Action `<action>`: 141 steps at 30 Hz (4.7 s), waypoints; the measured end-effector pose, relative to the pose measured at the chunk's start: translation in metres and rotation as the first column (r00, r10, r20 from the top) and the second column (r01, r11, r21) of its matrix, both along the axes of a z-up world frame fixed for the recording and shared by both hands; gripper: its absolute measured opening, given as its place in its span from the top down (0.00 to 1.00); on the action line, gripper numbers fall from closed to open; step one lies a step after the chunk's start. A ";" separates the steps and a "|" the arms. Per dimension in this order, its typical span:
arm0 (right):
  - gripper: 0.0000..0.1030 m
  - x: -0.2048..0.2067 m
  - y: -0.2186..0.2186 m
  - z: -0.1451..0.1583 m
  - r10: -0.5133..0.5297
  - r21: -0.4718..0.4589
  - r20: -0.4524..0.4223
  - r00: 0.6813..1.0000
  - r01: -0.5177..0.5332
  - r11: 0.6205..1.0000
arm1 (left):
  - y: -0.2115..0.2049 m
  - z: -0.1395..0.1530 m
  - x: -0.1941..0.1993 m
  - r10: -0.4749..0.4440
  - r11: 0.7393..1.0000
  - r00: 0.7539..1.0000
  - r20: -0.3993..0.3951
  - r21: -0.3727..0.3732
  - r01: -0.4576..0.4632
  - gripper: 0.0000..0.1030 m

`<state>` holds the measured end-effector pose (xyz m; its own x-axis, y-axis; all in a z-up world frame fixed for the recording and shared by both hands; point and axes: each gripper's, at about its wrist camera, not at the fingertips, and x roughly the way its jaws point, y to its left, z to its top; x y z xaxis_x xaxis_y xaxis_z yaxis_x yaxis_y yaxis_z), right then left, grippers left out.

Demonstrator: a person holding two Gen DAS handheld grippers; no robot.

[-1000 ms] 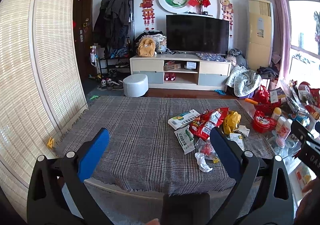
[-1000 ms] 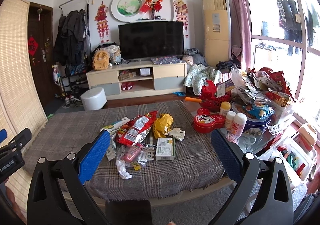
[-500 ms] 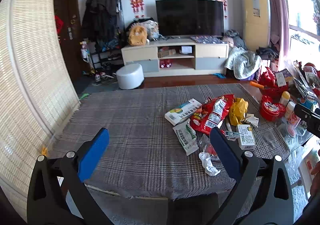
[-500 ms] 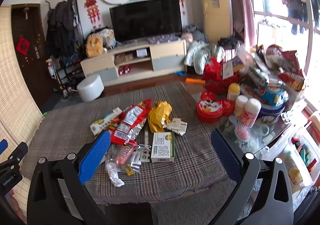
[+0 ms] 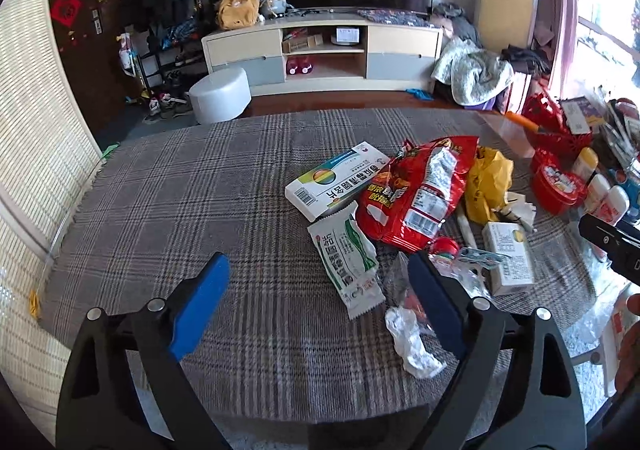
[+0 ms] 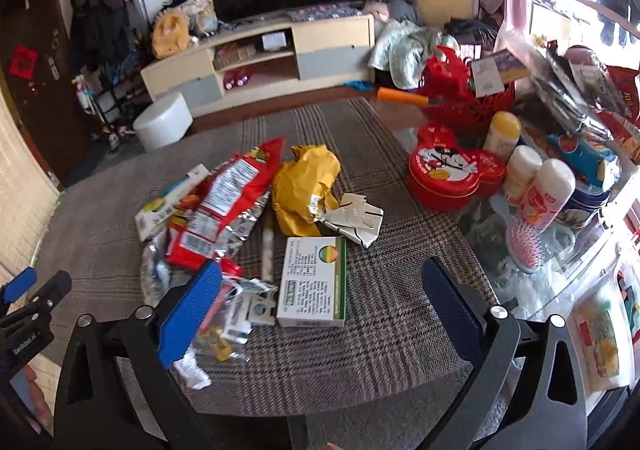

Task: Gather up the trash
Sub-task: 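Move both tools toward the medicine box and white-green sachet, then grasp the rainbow medicine box with right tool while left tool grasps the sachet, then carry box and sachet over the bin and open both tools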

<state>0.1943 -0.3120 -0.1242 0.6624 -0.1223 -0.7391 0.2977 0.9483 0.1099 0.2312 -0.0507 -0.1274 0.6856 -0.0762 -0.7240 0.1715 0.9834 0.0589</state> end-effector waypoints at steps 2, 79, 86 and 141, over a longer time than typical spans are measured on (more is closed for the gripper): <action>0.15 0.014 -0.005 -0.012 0.007 0.019 -0.038 0.999 -0.007 1.000 | -0.005 -0.006 0.011 -0.011 1.000 1.000 -0.013 0.012 0.011 0.17; 0.36 0.014 -0.016 -0.049 0.033 0.159 -0.147 0.989 -0.009 0.987 | -0.012 -0.068 0.020 -0.108 0.994 0.970 -0.217 -0.038 0.102 0.95; 0.36 -0.042 0.027 -0.015 0.083 0.148 -0.087 0.993 -0.069 0.987 | 0.013 -0.023 -0.067 -0.083 0.994 0.984 -0.160 -0.089 0.069 0.95; 0.09 -0.125 0.097 -0.156 0.109 0.159 -0.225 0.968 -0.074 0.984 | 0.053 -0.186 -0.181 -0.089 0.988 0.947 -0.308 -0.150 0.044 0.09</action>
<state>0.0698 -0.2151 -0.2805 0.4735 0.0534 -0.8792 0.2441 0.9511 0.1892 0.0501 0.0024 -0.3130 0.4163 -0.2291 -0.8799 0.2242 0.9637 -0.1449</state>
